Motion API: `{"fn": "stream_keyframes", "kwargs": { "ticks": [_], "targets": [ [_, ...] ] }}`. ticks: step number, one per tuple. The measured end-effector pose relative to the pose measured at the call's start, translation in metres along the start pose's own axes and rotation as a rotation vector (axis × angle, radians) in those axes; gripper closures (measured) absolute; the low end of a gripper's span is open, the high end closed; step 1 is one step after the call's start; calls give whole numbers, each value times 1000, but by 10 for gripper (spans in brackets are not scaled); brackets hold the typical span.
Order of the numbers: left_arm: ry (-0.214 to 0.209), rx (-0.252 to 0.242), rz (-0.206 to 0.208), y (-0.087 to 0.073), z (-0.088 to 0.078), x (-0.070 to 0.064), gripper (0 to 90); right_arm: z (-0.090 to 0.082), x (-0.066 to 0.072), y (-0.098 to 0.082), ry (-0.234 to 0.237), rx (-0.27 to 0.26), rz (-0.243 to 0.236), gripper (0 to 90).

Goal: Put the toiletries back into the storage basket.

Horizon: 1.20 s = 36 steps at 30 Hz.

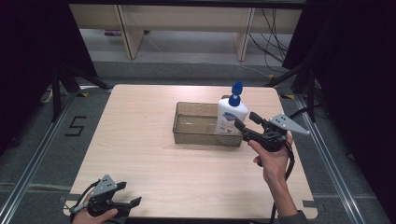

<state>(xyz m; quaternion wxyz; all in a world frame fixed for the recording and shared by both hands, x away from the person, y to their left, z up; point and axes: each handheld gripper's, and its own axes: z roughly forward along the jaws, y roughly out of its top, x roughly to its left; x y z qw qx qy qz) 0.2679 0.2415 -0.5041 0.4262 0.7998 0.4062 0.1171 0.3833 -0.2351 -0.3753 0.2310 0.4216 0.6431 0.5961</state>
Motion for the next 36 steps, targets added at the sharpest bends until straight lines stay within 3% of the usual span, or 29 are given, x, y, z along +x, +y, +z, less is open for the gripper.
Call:
{"fn": "stream_keyframes", "kwargs": {
  "ticks": [4,6,7,10,12,13,15,16,18,21,26,31,36],
  "targets": [
    [7,-20,-28,0,2,-3,157,-1,1,-3,10,3,-9,311],
    [7,-2,-1,0,0,-1,157,-1,2,-5,7,9,-16,305],
    [7,-2,-1,0,0,0,157,-1,3,-6,16,12,-6,302],
    [8,-2,-3,0,1,0,156,-1,2,-9,6,12,-34,281],
    [6,-1,-2,0,1,0,157,0,4,-12,12,23,-12,260],
    [6,-20,-27,0,2,-3,157,0,4,-13,11,31,-2,244],
    [5,0,-1,0,0,0,157,1,4,-16,7,36,1,215],
    [3,1,-1,0,0,0,157,2,5,-17,13,40,13,197],
    [5,3,-2,0,0,0,157,2,5,-20,8,39,-8,190],
    [7,-5,-6,0,1,0,157,2,9,-25,26,45,13,155],
    [8,-9,-9,0,1,-1,157,3,12,-31,35,53,-4,153],
    [9,-11,-13,0,1,-1,157,6,17,-41,64,75,10,154],
    [0,-23,-27,0,2,-2,157,7,19,-46,59,85,-6,154]
  ]
}}
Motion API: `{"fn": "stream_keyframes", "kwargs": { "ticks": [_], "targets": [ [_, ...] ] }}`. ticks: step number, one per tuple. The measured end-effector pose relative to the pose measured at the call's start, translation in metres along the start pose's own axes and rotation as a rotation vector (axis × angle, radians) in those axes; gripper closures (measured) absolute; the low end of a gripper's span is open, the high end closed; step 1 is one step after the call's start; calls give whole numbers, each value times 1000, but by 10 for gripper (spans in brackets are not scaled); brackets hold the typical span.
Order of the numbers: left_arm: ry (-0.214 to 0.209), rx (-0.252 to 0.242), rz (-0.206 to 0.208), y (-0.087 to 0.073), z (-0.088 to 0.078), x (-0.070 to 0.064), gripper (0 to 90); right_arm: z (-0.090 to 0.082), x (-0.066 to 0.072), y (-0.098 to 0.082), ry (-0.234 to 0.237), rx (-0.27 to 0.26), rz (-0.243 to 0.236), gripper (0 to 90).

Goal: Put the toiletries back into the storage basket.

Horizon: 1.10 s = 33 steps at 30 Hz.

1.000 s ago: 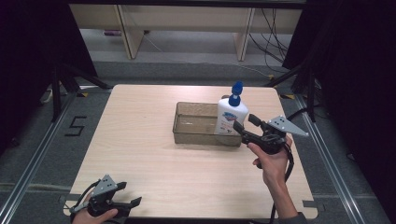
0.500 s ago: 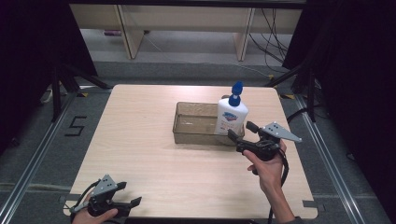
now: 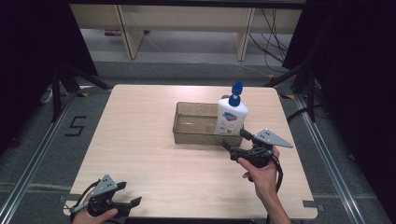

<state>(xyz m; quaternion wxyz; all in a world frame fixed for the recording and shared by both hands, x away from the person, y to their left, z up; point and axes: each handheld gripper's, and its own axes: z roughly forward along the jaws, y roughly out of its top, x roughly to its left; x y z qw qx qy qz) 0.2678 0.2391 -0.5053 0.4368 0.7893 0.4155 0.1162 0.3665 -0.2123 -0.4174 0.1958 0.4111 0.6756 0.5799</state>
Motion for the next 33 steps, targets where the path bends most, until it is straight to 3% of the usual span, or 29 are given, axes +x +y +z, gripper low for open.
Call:
{"fn": "stream_keyframes", "kwargs": {
  "ticks": [4,5,6,10,12,13,14,15,18,19,22,23,25,26,27,30,31,33],
  "targets": [
    [2,7,8,0,-1,1,157,0,3,-5,6,26,18,154],
    [2,7,8,0,-1,1,157,0,2,-7,2,21,-10,154],
    [2,8,9,0,-1,1,157,0,3,-8,7,35,10,153],
    [3,5,1,0,0,0,157,0,5,-14,17,33,15,153],
    [7,-1,0,0,0,-1,157,-1,5,-16,9,47,-9,154],
    [7,8,9,0,-1,0,157,-1,9,-19,22,60,28,153],
    [7,8,9,0,-1,0,157,-1,9,-19,22,60,28,153],
    [7,8,9,0,-1,0,157,0,8,-21,26,58,-3,154],
    [8,7,9,0,-1,0,156,0,11,-25,38,54,25,153],
    [8,6,9,0,-1,0,157,-1,12,-27,39,74,30,154],
    [9,5,9,0,-1,0,157,-1,11,-30,44,66,10,154],
    [9,5,8,0,-1,0,157,-3,15,-32,44,93,51,154],
    [8,8,8,0,-1,0,157,-4,16,-35,50,100,61,154],
    [8,8,8,0,-1,0,157,-4,16,-35,50,100,61,154],
    [8,8,9,0,-1,0,157,-3,14,-36,56,82,20,154],
    [8,8,9,0,-1,0,157,-4,14,-38,52,100,10,154],
    [8,10,8,0,-1,0,157,-5,18,-40,56,107,38,154],
    [8,11,8,0,-1,0,157,-4,18,-42,62,104,20,154]
  ]
}}
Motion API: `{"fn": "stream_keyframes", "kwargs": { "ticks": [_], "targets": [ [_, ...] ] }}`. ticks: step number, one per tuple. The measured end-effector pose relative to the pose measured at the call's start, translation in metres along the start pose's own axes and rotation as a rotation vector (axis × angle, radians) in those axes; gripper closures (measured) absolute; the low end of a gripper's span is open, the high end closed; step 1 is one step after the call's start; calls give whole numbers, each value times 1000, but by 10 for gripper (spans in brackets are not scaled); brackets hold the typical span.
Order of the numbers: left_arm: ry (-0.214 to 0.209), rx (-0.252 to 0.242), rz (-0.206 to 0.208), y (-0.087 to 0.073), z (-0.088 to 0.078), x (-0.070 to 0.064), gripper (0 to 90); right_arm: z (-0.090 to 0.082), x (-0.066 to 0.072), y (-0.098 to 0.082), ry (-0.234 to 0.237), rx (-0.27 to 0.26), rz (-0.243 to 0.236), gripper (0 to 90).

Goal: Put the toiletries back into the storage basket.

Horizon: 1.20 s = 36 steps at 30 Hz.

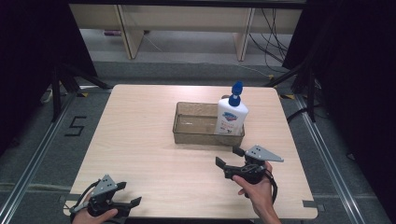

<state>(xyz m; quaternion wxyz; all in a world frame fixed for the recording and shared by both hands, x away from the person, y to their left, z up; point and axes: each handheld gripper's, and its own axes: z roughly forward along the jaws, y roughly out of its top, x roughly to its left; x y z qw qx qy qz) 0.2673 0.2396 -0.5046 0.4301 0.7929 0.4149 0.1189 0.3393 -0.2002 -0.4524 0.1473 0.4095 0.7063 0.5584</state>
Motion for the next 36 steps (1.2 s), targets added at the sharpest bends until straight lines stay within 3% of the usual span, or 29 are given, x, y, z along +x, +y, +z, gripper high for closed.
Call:
{"fn": "stream_keyframes", "kwargs": {
  "ticks": [2,3,4,9,10,14,18,19,22,26,27,28,31,32,36],
  "targets": [
    [-1,-2,2,0,0,0,157,0,1,-1,11,11,-2,154],
    [0,-4,1,0,0,0,157,-1,3,-2,9,15,30,154],
    [-1,-4,1,0,0,0,157,0,3,-4,16,16,6,154],
    [-6,-15,-18,0,1,-1,157,-2,4,-8,16,26,1,154],
    [2,6,9,0,0,0,157,-1,4,-11,20,21,-10,154],
    [0,3,9,0,0,1,157,-1,6,-14,34,26,-4,155],
    [-2,-7,-5,0,1,0,157,-3,6,-17,32,40,-32,155],
    [-2,-7,-5,0,1,0,157,-4,9,-19,43,45,11,155],
    [-1,4,9,0,0,1,157,-3,7,-22,37,46,-44,155],
    [-1,8,14,0,-1,1,157,-2,10,-27,54,54,-35,155],
    [-2,9,15,0,-1,1,157,-2,8,-28,38,54,-74,155],
    [-1,7,13,0,0,1,157,-2,11,-29,55,74,-29,155],
    [0,8,13,0,0,1,157,-2,11,-32,69,94,-51,155],
    [-1,10,15,0,0,1,157,-3,12,-33,77,112,-38,154],
    [0,11,16,0,-1,1,157,-4,13,-37,69,121,-52,155]
  ]
}}
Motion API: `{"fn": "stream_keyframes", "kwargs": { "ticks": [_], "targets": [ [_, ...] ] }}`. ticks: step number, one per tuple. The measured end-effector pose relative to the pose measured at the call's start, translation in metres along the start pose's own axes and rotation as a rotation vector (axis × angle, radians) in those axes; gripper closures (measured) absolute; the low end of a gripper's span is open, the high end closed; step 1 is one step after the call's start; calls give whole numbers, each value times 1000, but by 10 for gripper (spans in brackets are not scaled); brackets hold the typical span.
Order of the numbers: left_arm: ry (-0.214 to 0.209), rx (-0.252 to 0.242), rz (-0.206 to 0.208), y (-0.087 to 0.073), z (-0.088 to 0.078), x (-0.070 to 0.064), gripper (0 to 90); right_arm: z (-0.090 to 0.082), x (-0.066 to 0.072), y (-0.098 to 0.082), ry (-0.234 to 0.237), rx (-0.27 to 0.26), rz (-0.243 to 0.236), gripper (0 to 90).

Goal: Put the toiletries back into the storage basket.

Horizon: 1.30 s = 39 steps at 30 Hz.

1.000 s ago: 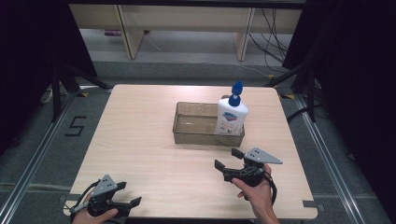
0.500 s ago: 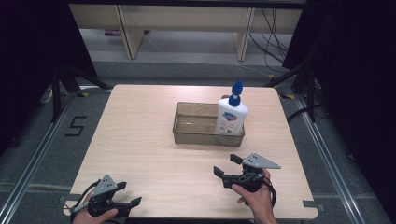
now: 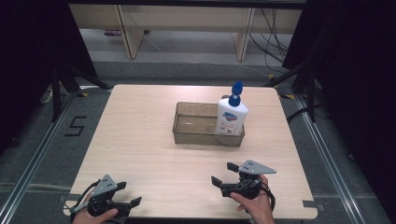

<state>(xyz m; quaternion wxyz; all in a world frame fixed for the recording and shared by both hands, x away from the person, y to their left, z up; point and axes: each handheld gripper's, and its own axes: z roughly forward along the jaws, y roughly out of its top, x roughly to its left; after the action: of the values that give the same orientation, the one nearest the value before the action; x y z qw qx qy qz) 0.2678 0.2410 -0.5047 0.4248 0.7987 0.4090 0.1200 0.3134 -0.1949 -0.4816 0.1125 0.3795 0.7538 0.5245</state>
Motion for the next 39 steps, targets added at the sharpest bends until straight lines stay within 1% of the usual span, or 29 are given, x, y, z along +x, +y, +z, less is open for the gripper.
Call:
{"fn": "stream_keyframes", "kwargs": {
  "ticks": [1,2,3,5,6,7,10,11,12,14,15,16,17,18,19,20,21,22,23,24,26,27,28,30,31,32,35,36,39],
  "targets": [
    [0,-1,0,0,0,0,157,0,0,-1,12,8,11,154],
    [0,-1,0,0,0,0,157,1,-1,-3,1,0,-15,155],
    [0,0,1,0,0,0,157,1,3,-4,7,18,32,154],
    [0,1,2,0,0,0,157,0,1,-7,23,36,11,155],
    [0,0,1,0,0,0,157,-1,3,-8,24,41,35,155],
    [0,0,2,0,0,0,157,-1,3,-8,24,41,35,155],
    [-4,-1,3,0,0,1,157,-3,1,-10,18,47,-6,154],
    [-7,5,3,0,0,1,157,-1,2,-11,22,42,14,154],
    [-6,6,4,0,0,1,157,-3,2,-11,15,48,-2,155],
    [4,-1,3,0,0,0,157,-4,3,-12,20,49,5,155],
    [-4,-3,-8,0,0,0,157,-5,5,-13,22,55,34,154],
    [-6,-26,-29,0,2,-1,157,-5,4,-15,11,60,14,154],
    [-6,-26,-29,0,2,-1,157,-5,4,-15,11,60,14,154],
    [-4,7,5,0,0,1,157,-7,5,-16,16,71,8,155],
    [-4,7,5,0,0,1,157,-7,5,-16,16,71,8,155],
    [-4,5,3,0,0,1,157,-7,6,-16,20,75,16,154],
    [-4,5,3,0,0,1,157,-7,6,-17,12,78,3,154],
    [-5,-26,-29,0,2,-1,157,-8,9,-17,9,89,29,154],
    [-2,-14,-29,0,2,-1,157,-8,10,-18,20,82,39,154],
    [-2,-16,-29,0,2,-1,157,-8,8,-18,11,88,-4,155],
    [-5,-26,-29,0,2,-1,157,-8,9,-20,11,96,6,155],
    [-3,-11,-14,0,1,0,157,-9,10,-20,14,98,18,154],
    [2,-11,-11,0,1,-1,157,-9,10,-20,8,104,-7,154],
    [0,-6,-10,0,1,0,157,-11,12,-20,3,101,3,154],
    [0,-16,-19,0,1,-1,157,-11,11,-20,-3,93,-17,154],
    [3,-12,-13,0,1,-1,157,-12,12,-21,15,102,5,154],
    [4,-16,-17,0,1,-1,157,-12,14,-21,6,108,10,154],
    [-4,-18,-22,0,2,-1,157,-13,13,-21,10,106,-18,154],
    [2,-10,-14,0,1,-1,157,-11,12,-21,21,97,-25,154]
  ]
}}
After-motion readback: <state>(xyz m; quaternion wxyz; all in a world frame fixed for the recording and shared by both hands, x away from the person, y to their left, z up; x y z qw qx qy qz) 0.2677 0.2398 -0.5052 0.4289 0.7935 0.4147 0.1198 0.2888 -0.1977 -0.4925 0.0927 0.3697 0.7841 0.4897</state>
